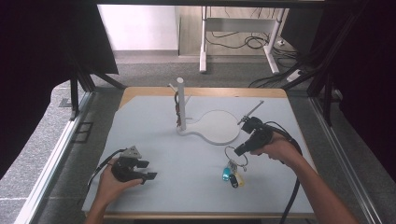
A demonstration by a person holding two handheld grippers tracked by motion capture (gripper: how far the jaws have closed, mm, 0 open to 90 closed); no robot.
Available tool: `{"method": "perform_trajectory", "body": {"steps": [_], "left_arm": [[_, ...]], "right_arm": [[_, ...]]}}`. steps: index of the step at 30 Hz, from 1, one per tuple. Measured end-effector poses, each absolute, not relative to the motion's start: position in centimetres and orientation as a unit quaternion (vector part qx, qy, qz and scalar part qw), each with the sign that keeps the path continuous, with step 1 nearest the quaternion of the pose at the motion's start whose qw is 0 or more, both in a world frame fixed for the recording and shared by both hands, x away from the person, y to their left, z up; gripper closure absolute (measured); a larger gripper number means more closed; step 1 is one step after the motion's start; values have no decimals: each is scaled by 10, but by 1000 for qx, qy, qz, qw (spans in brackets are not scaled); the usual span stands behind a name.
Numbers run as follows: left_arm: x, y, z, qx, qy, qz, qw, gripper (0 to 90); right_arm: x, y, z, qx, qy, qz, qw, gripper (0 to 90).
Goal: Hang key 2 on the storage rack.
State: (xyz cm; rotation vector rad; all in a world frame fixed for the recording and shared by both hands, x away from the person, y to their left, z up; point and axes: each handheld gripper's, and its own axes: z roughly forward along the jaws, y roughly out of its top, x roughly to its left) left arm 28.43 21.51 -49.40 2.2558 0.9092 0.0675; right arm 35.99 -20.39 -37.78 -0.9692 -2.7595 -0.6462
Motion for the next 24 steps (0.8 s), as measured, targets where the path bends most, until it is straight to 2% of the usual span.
{"method": "perform_trajectory", "body": {"steps": [14, 24], "left_arm": [[283, 216, -493, 868, 352, 27, 350, 382], [284, 214, -495, 870, 350, 24, 346, 382]], "right_arm": [[376, -212, -350, -341, -904, -247, 67, 875], [388, -212, -335, -353, -899, -256, 45, 875]]}}
